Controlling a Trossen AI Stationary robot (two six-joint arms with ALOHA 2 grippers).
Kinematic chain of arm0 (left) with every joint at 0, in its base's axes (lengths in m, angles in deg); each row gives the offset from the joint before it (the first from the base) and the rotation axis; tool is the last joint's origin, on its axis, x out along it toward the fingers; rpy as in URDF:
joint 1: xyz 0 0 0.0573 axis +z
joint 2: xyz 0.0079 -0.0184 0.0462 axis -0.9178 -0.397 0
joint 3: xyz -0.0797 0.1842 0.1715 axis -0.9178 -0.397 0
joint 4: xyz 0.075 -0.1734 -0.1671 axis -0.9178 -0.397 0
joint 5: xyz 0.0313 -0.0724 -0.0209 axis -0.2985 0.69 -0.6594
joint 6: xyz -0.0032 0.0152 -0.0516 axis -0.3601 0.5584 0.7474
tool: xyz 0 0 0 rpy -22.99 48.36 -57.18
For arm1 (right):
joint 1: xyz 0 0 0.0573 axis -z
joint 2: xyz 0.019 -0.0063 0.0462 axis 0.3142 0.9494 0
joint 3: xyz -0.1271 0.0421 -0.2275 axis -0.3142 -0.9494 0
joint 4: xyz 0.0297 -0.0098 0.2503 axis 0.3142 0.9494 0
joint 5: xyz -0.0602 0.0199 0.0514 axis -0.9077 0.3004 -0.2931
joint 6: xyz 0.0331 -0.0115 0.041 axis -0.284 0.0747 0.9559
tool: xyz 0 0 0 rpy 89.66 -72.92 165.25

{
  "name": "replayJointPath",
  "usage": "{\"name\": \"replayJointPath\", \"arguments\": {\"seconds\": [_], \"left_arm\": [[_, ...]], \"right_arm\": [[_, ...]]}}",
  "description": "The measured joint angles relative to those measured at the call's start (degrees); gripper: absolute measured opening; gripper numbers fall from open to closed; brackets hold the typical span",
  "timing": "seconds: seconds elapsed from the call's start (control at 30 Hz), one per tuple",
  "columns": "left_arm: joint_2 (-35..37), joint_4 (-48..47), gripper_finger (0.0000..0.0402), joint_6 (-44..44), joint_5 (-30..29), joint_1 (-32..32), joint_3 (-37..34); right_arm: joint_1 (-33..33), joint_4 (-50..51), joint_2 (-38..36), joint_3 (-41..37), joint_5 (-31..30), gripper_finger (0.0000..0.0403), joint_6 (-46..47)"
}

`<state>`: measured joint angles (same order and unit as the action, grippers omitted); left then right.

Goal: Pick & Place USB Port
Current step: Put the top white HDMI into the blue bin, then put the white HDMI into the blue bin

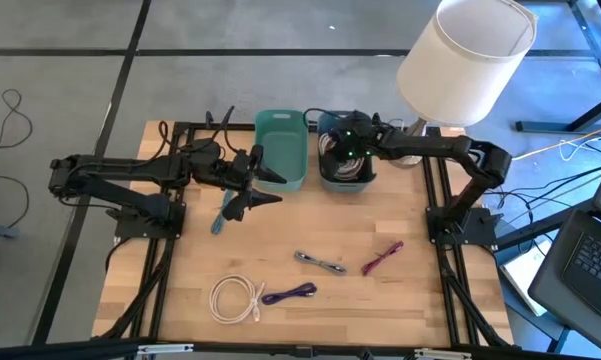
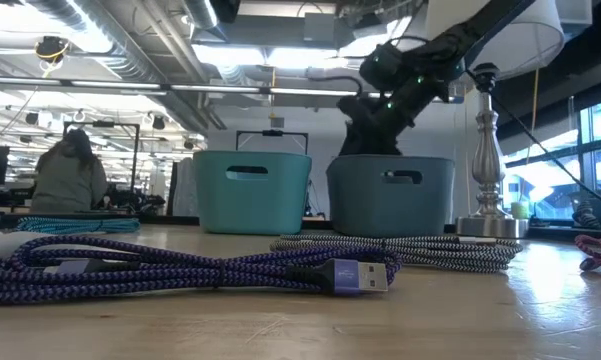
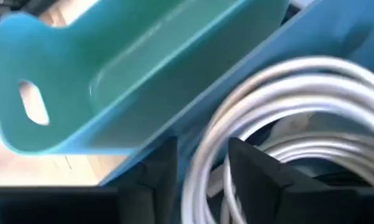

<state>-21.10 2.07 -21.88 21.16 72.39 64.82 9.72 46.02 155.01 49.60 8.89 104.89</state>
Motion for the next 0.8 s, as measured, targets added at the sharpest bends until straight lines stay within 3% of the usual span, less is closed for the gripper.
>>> {"name": "replayJointPath", "arguments": {"seconds": [0.1, 0.27, 0.47, 0.53, 0.67, 0.8], "left_arm": [[0.0, -1.0, 0.0218, -0.5, 0.0, 0.0, 0.0], [0.4, -8.6, 0.0218, -0.8, 0.0, 0.0, 0.0], [4.3, -30.3, 0.0218, 3.6, 3.1, -0.1, 0.0], [5.8, -38.5, 0.0218, 6.4, 6.1, -0.9, 0.0], [7.8, -54.4, 0.0218, 12.6, 10.1, -5.8, 0.0], [7.2, -63.0, 0.0218, 16.6, 8.3, -15.1, 0.0]], "right_arm": [[0.0, 1.2, -2.6, 0.9, -0.7, 0.0167, 1.0], [-1.5, 1.2, -10.2, 2.7, 1.5, 0.0160, 1.0], [-7.2, 0.3, -20.8, 3.5, 24.7, 0.0137, 7.5], [-10.3, 1.3, -23.5, 3.5, 27.3, 0.0131, 10.3], [-17.1, 1.9, -27.4, 3.5, 23.7, 0.0122, 11.7], [-22.5, 2.1, -28.8, 3.5, 15.6, 0.0115, 11.6]]}}
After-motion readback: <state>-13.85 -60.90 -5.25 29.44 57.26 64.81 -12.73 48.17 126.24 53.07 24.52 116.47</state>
